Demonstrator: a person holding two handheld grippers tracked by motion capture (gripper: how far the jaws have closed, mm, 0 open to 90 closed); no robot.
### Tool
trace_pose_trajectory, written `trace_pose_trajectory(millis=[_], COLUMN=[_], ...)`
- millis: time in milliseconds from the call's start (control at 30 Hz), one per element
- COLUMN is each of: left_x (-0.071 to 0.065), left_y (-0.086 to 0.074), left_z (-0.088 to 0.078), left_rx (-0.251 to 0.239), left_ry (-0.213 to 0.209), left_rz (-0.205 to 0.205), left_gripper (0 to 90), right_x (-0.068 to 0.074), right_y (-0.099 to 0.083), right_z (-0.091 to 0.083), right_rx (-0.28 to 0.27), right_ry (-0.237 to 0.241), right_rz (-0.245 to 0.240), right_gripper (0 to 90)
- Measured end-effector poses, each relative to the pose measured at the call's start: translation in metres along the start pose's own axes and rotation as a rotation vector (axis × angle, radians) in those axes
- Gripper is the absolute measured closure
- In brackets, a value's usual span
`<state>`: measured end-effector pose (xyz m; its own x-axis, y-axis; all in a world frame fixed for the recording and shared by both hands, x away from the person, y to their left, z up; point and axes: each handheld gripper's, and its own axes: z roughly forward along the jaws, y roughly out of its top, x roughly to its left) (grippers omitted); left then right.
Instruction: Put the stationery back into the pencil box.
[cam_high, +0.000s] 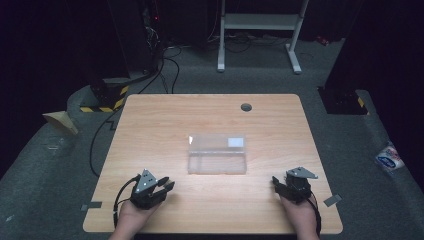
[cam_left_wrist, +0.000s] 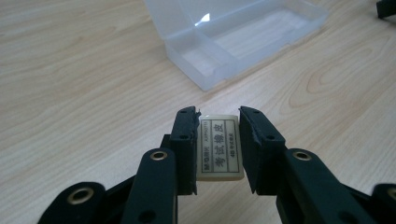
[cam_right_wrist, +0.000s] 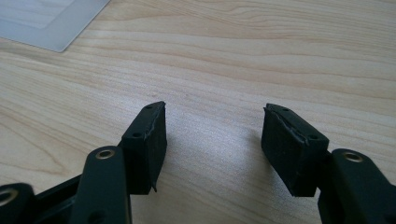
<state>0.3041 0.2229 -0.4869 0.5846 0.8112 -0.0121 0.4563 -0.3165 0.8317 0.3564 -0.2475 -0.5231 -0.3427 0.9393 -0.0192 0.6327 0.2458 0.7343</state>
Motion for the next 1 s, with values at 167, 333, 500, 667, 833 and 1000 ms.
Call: trace_pose_trajectory(millis=[167,333,500,667,833,1000], left_x=[0.001,-0.002,-0.007,-0.012,-0.015,-0.017], left_y=[0.007,0.015,0.025,0.034,0.044,0.055], left_z=[0.004,0.011,0.017,0.025,0.033,0.042], left_rx=[-0.016,-0.013,-0.014,-0.014,-0.010,0.001], left_ry=[0.006,0.010,0.008,0.011,0.009,0.026], left_rz=[-0.008,-0.009,-0.002,-0.011,-0.039,-0.033], left_gripper=[67.6,67.6,67.7,67.8,67.9,67.9], right_x=[0.000,0.000,0.000,0.000,0.000,0.000], right_y=[0.000,0.000,0.000,0.000,0.000,0.000], right_z=[0.000,0.000,0.001,0.001,0.001,0.001], right_rx=[0.000,0.001,-0.003,-0.003,-0.004,-0.004], right_ry=[0.000,0.005,0.002,0.002,0.002,0.001], right_rz=[0.000,-0.001,-0.002,-0.001,-0.002,-0.006], right_gripper=[40.1,40.1,40.2,40.2,40.2,40.2])
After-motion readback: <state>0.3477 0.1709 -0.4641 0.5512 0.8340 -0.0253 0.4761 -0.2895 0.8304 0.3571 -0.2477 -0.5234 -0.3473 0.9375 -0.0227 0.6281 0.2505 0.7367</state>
